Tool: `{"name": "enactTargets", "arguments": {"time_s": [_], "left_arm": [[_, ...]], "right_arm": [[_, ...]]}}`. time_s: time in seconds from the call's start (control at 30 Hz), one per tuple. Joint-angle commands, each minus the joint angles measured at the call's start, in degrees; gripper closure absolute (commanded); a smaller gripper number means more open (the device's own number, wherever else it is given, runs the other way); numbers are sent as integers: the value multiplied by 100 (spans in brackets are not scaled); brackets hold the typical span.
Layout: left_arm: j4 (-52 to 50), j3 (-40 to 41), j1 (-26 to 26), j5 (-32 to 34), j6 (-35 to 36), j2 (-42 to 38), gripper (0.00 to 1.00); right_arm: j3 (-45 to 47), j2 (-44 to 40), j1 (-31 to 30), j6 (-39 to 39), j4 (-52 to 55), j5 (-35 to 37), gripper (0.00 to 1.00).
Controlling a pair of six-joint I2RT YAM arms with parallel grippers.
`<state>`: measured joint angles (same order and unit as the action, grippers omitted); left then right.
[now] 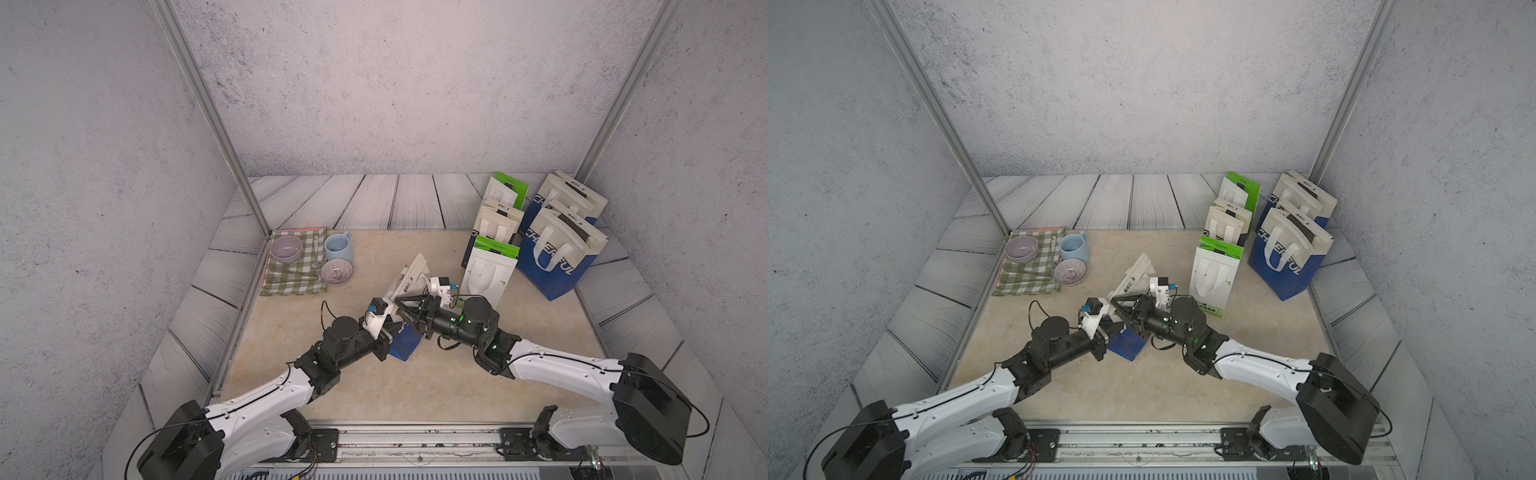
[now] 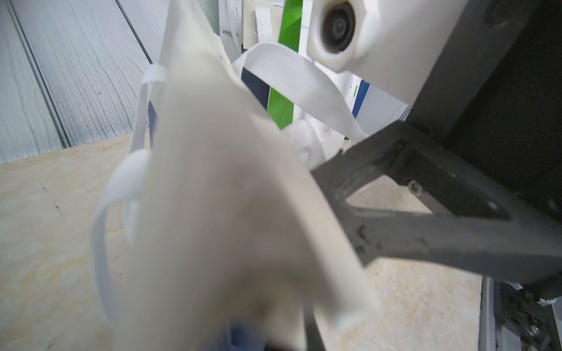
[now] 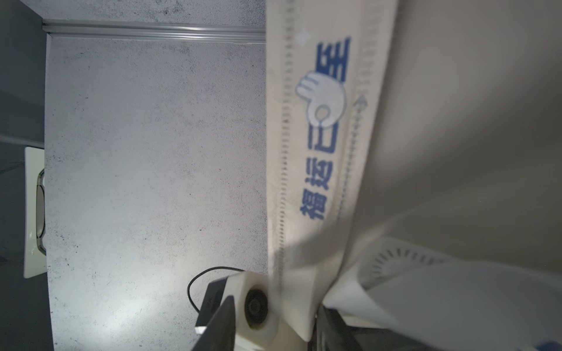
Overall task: Open the takeout bag
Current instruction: Open the takeout bag at the center of the board.
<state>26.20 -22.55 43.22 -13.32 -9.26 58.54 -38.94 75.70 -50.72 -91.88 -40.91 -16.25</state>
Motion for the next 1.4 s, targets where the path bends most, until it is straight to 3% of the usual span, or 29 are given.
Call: {"name": "enactTargets", "arguments": {"time_s": [0.0,0.4,1.37], "left_arm": [[194,-31,-24,-74,53,26,100],[162,-4,-25,-82,82,-1,100],[70,273,-24,-30,204,-240,100]], "right_arm": [[-154,4,-26,-173,-318,102,61],[-167,-3,-36,-157,-383,244,100],[-821,-372,147,369,447,614,100]]}}
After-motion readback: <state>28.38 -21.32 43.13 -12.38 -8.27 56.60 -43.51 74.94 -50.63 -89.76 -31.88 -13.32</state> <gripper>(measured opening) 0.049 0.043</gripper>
